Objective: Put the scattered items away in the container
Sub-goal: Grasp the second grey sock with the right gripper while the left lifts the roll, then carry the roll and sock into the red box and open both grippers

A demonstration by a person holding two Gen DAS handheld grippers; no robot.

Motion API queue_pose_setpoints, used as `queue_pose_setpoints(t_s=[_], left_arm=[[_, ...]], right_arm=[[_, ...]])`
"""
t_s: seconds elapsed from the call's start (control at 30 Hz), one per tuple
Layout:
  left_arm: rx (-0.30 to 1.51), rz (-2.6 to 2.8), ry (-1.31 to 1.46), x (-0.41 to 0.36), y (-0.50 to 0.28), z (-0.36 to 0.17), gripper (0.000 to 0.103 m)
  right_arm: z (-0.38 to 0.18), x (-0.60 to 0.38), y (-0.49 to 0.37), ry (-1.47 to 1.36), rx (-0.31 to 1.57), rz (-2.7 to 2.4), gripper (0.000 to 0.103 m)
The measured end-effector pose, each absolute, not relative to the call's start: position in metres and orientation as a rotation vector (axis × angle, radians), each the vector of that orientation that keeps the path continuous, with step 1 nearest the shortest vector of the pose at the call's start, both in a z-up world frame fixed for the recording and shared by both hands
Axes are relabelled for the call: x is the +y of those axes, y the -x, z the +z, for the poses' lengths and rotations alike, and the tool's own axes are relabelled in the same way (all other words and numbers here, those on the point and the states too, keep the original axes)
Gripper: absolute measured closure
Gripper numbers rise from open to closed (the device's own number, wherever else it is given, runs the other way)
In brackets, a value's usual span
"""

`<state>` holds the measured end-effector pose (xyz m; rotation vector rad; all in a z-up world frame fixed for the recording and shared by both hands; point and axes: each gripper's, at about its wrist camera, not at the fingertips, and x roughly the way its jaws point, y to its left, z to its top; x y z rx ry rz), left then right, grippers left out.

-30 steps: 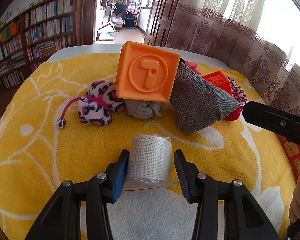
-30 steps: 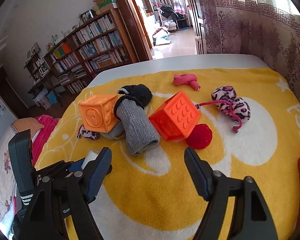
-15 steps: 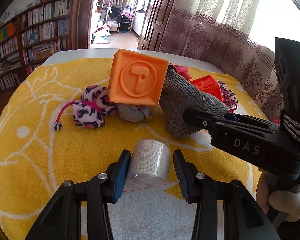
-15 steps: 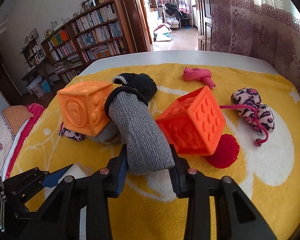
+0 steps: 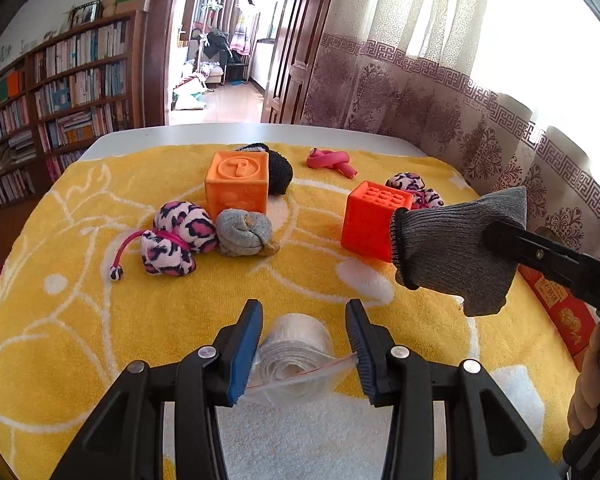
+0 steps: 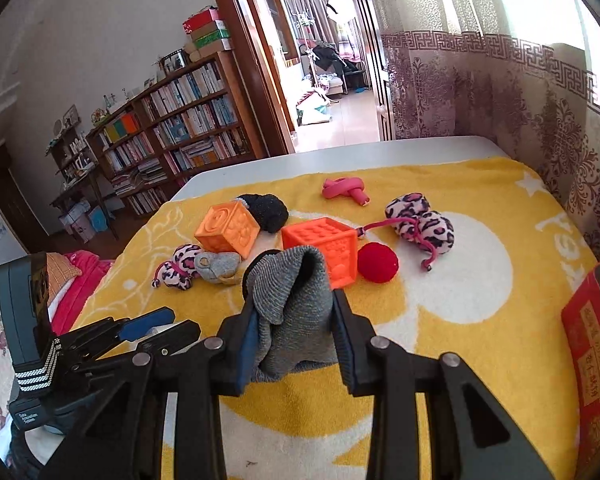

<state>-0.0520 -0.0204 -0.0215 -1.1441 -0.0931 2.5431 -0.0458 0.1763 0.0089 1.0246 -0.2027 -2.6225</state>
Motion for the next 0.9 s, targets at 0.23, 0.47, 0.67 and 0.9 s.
queue_pose_setpoints(t_s=[0.23,0.47,0.67,0.9], left_arm=[[-0.022,2.509,1.261,-0.015,0.055,-0.045,0.058],[0.007,2.474,1.267,-0.012,0.048,-0.046,0.058],[0.01,2.452,1.268,-0.018,0.035,-0.045,0.058],[-0.014,2.438,1.275,-0.023,0.031,-0.045,0.058]], right_arm=[[-0.008,0.199,0.035,-1.072,-0.247,-2.621,0.066],[-0.022,0.215,0.026,-1.12,-0.254,-2.589,0.061],[-0.037,0.219,0.019,-1.163,-0.234,-2.581,0.026],[-0.041,0.219,0.021,-1.17,-0.239,-2.575,0.026]])
